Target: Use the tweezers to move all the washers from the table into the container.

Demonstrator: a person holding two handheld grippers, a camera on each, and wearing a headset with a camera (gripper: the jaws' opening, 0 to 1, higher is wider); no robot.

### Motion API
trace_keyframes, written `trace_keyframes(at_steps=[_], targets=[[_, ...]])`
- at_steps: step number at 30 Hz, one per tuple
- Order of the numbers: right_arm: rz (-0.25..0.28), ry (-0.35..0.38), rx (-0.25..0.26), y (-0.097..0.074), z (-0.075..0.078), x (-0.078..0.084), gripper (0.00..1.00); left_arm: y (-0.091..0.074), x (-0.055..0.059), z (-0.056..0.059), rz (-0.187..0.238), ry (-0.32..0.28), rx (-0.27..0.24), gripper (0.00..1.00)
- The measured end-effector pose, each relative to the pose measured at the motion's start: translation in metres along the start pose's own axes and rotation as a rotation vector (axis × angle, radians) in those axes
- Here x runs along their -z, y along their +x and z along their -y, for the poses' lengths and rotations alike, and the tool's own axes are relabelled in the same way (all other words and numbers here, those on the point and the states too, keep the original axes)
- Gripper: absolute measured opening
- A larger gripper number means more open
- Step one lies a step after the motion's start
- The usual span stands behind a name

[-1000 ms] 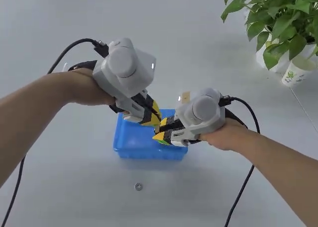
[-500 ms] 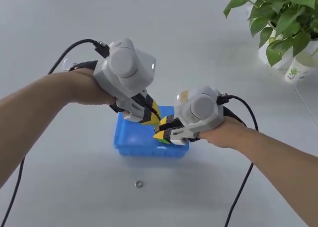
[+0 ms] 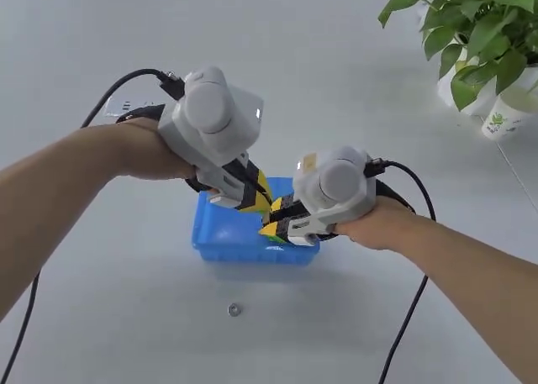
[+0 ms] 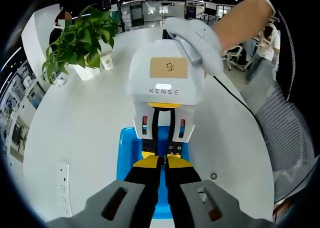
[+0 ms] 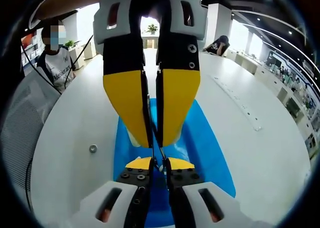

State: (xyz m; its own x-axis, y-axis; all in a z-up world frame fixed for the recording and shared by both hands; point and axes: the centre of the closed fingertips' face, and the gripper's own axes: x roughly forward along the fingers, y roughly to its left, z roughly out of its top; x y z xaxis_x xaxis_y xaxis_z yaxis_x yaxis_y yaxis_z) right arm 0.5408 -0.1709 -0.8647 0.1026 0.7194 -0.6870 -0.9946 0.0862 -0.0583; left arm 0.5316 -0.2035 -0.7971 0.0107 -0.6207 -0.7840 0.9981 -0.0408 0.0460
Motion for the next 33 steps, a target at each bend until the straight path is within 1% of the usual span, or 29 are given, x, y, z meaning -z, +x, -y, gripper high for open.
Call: trace_keyframes(at_steps=[5, 15, 20, 27, 33], targets=[[-0.002, -0.003, 0.001, -0.001, 0.000, -0.001, 0.12, -0.001, -0.001, 0.001, -0.001, 0.001, 0.002, 0.06], [0.009, -0.019, 0.015, -0.009, 0.001, -0.010, 0.12, -0.011, -0.007, 0.000, 0.007, 0.004, -0.010, 0.06], [0.017, -0.027, 0.019, -0.013, -0.001, -0.016, 0.12, -0.017, -0.011, 0.003, 0.000, 0.013, -0.014, 0.06], [0.024, -0.035, 0.029, -0.019, -0.004, -0.024, 0.12, -0.025, -0.016, 0.006, 0.003, 0.014, -0.019, 0.06], [0.036, -0.040, 0.038, -0.025, -0.008, -0.032, 0.12, -0.033, -0.022, 0.012, -0.001, 0.021, -0.028, 0.06]])
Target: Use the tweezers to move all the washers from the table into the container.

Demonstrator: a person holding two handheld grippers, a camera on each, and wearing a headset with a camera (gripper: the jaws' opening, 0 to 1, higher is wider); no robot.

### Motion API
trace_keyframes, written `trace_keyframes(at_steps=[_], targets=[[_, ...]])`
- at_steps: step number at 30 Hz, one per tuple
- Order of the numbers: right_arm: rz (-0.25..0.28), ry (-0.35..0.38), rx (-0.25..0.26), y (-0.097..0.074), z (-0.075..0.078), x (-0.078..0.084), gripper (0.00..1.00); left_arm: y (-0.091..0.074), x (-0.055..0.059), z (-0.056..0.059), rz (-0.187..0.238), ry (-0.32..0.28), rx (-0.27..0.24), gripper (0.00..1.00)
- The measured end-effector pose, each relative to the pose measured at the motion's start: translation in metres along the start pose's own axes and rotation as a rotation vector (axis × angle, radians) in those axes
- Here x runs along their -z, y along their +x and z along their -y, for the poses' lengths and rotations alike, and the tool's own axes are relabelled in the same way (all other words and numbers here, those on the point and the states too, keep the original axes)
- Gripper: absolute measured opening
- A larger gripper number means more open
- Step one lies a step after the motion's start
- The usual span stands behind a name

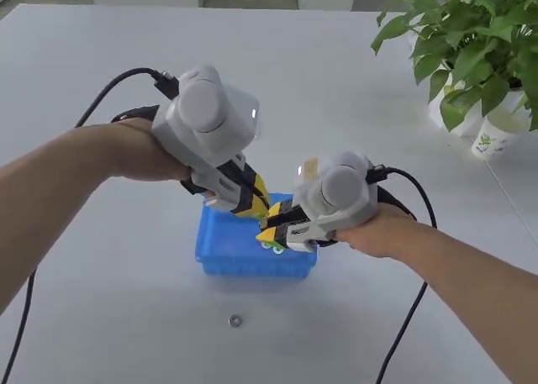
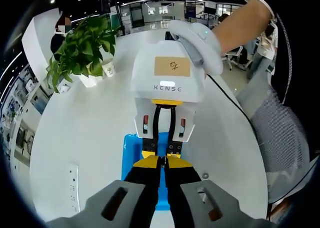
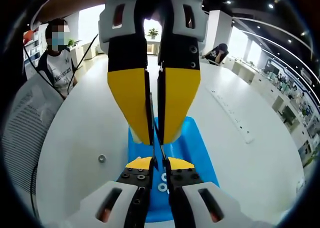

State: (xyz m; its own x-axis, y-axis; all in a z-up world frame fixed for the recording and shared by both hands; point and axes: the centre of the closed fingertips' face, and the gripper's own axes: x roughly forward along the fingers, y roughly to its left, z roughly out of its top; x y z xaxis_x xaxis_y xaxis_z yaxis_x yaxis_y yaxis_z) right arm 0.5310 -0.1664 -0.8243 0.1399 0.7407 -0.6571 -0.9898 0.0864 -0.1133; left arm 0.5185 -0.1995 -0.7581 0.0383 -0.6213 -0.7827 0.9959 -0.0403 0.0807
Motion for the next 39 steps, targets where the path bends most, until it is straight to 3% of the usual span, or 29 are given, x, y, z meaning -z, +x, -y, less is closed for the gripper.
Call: trace_keyframes(at_steps=[9, 22, 39], targets=[[0.014, -0.009, 0.006, -0.007, -0.010, -0.013, 0.12, -0.012, -0.005, 0.010, -0.001, -0.004, -0.008, 0.06], [0.026, -0.018, -0.001, -0.012, -0.038, -0.022, 0.12, -0.022, -0.008, 0.037, -0.009, -0.009, -0.011, 0.06], [0.022, -0.017, -0.046, 0.001, -0.080, -0.017, 0.12, -0.017, 0.009, 0.074, -0.027, -0.028, 0.011, 0.06]])
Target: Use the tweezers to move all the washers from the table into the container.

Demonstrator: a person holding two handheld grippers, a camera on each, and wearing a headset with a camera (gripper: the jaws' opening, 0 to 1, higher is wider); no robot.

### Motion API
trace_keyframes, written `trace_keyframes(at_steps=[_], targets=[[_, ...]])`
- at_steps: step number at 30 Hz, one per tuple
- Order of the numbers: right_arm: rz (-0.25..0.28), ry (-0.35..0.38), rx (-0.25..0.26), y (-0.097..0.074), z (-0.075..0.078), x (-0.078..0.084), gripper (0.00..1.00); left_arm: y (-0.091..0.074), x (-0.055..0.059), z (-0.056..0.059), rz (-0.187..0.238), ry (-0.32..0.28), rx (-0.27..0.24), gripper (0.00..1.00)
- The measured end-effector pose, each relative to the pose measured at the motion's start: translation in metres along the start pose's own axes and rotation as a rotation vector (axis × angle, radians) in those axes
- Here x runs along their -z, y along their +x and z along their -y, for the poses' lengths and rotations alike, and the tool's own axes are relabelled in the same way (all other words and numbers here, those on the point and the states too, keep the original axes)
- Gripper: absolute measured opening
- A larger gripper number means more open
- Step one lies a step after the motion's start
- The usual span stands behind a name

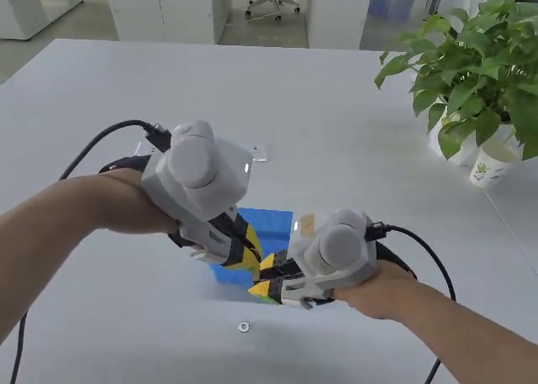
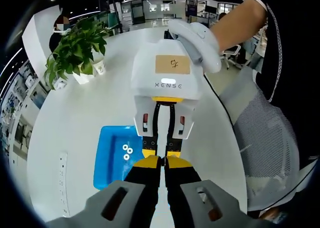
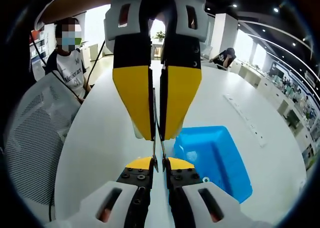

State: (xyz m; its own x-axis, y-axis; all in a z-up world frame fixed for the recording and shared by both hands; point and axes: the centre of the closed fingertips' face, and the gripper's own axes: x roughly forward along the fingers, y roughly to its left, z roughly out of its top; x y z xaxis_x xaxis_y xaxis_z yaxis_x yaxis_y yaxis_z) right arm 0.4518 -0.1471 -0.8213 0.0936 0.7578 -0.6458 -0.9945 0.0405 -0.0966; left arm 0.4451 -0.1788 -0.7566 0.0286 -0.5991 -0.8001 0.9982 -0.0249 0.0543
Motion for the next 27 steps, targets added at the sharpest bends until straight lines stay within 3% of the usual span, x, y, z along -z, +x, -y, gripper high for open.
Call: trace_keyframes(at_steps=[14, 27], targets=[[-0.001, 0.022, -0.037, 0.017, -0.022, 0.013, 0.12, 0.015, 0.017, 0.018, -0.013, -0.020, 0.024, 0.06], [-0.004, 0.030, -0.064, 0.029, -0.030, 0.019, 0.12, 0.023, 0.029, 0.024, -0.016, -0.041, 0.037, 0.06]])
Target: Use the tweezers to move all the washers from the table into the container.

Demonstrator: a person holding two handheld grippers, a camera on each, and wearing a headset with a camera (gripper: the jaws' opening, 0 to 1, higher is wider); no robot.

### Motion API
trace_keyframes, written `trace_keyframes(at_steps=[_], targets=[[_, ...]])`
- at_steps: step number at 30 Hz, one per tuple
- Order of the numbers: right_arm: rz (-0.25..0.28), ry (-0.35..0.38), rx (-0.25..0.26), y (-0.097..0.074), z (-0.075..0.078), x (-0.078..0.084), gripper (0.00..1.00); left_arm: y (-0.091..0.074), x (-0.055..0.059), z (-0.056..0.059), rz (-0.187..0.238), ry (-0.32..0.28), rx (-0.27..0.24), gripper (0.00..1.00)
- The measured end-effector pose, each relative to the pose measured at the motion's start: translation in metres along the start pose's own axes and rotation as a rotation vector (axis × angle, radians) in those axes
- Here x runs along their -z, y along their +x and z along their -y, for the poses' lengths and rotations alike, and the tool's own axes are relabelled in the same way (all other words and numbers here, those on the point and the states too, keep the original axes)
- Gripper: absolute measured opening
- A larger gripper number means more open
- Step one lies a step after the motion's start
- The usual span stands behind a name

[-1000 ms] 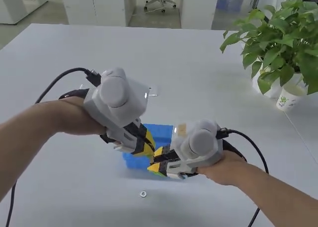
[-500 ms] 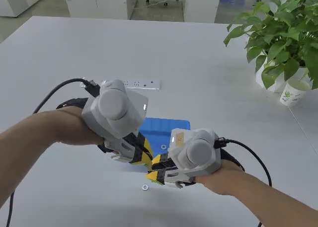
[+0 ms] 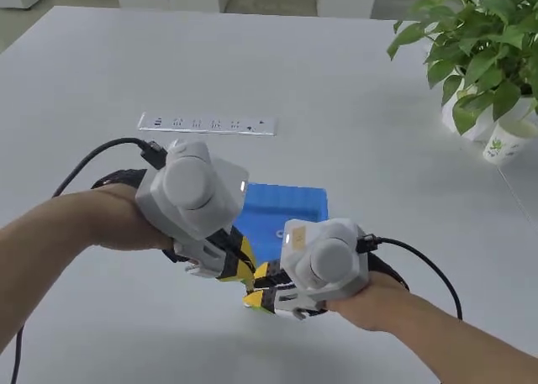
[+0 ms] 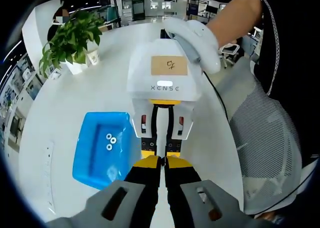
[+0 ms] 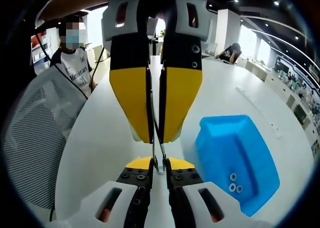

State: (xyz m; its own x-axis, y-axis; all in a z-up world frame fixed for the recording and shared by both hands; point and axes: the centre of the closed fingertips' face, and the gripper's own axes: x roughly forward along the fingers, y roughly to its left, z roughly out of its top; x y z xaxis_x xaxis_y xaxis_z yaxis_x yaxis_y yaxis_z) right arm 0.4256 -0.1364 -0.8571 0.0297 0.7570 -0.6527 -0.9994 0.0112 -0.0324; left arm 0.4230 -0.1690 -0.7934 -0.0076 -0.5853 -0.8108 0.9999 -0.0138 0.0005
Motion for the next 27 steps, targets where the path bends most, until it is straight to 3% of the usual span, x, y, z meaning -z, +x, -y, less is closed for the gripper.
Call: trace_keyframes(at_steps=[13, 27], targets=[[-0.004, 0.009, -0.016, 0.0098, -0.0032, 0.0025, 0.13, 0.0060, 0.0099, 0.0022, -0.006, -0.015, 0.007, 0.06], [-0.002, 0.036, -0.021, 0.0112, -0.0042, 0.0040, 0.12, 0.0062, 0.0093, 0.0018, 0.010, -0.035, 0.013, 0.06]])
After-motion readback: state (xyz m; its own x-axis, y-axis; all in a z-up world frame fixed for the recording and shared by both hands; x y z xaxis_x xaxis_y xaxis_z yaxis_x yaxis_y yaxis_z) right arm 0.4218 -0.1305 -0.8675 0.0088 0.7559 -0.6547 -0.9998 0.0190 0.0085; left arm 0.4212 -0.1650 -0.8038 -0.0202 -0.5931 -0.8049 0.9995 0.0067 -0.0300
